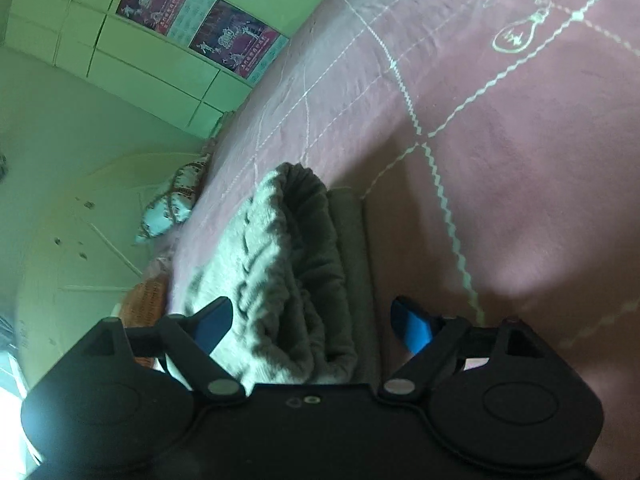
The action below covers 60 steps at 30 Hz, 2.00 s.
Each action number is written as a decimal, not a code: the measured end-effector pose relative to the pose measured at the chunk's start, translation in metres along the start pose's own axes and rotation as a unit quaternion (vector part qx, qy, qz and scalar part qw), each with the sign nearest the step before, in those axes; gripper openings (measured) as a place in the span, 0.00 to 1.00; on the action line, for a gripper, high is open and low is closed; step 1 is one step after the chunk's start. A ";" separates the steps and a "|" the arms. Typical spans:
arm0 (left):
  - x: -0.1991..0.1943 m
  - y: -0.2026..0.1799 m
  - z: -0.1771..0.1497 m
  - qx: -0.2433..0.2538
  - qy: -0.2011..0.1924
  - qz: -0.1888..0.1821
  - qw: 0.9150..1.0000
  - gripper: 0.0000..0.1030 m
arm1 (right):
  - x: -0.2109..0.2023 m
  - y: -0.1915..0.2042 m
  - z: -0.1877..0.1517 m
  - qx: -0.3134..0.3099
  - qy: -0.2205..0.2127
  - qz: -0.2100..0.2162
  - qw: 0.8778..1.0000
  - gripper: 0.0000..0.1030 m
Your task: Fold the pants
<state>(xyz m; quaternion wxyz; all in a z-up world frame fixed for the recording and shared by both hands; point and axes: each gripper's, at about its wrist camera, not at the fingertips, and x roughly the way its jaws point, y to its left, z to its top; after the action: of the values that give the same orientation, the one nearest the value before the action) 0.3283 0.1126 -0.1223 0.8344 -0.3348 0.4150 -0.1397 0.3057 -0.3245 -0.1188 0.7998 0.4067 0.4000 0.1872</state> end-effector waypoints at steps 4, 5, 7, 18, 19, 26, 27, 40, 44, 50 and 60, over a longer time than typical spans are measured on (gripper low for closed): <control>0.007 0.016 0.014 -0.040 0.017 -0.030 0.999 1.00 | 0.007 -0.002 0.007 0.006 0.015 0.006 1.000 0.79; 0.009 0.019 0.018 -0.050 0.019 -0.035 0.998 1.00 | 0.008 -0.001 0.008 0.004 0.020 0.006 1.000 0.81; 0.015 0.019 0.023 -0.056 0.022 -0.042 0.997 1.00 | 0.013 0.004 0.008 -0.004 0.032 0.009 0.999 0.83; 0.057 0.026 0.020 -0.105 0.039 -0.110 0.988 0.48 | 0.023 0.004 0.010 0.000 0.057 0.018 0.998 0.69; 0.058 0.025 0.019 -0.102 0.037 -0.108 0.988 0.46 | 0.024 0.003 0.011 -0.001 0.059 0.015 0.998 0.68; 0.049 0.028 0.008 -0.129 0.001 -0.137 0.982 0.35 | 0.028 0.022 0.012 -0.031 0.063 0.020 0.997 0.40; 0.047 0.027 0.008 -0.133 -0.005 -0.146 0.980 0.35 | 0.025 0.027 0.012 -0.039 0.060 0.027 0.997 0.40; 0.054 0.025 0.147 -0.089 -0.061 -0.153 0.982 0.35 | 0.097 0.106 0.097 -0.136 0.071 0.074 0.985 0.38; 0.071 0.051 0.188 -0.114 -0.074 -0.129 0.982 0.62 | 0.144 0.111 0.133 -0.132 0.054 0.058 0.988 0.52; 0.038 0.069 0.176 -0.071 -0.142 0.045 0.986 0.78 | 0.157 0.086 0.126 -0.135 -0.004 -0.062 0.989 0.46; 0.052 0.013 0.157 0.112 -0.110 0.175 0.972 0.80 | 0.172 0.086 0.114 -0.150 0.019 -0.124 0.981 0.69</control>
<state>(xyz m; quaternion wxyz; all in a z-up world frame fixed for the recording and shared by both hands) 0.4838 0.1647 -0.0943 0.9186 -0.1749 0.3544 0.0012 0.5034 -0.2222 -0.0940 0.8612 0.2255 0.4296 0.1516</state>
